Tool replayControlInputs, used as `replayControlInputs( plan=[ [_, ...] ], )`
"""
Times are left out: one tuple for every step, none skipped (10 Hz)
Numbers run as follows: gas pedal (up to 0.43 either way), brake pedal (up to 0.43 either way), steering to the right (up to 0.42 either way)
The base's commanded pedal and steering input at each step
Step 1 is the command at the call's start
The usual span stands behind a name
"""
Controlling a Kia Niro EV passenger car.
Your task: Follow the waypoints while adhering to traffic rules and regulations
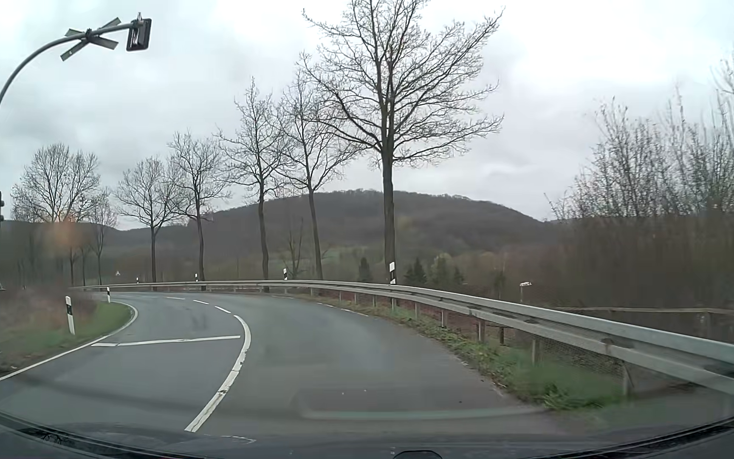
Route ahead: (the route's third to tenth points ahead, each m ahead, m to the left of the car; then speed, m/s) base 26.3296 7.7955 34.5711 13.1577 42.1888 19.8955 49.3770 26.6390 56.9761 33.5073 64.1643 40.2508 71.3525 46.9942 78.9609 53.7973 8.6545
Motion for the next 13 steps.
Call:
replayControlInputs(
  plan=[
    [0.299, 0.000, -0.079],
    [0.299, 0.000, -0.081],
    [0.311, 0.000, -0.088],
    [0.331, 0.000, -0.092],
    [0.339, 0.000, -0.095],
    [0.339, 0.000, -0.096],
    [0.339, 0.000, -0.101],
    [0.339, 0.000, -0.108],
    [0.339, 0.000, -0.114],
    [0.339, 0.000, -0.115],
    [0.339, 0.000, -0.113],
    [0.339, 0.000, -0.107],
    [0.339, 0.000, -0.103]
  ],
)
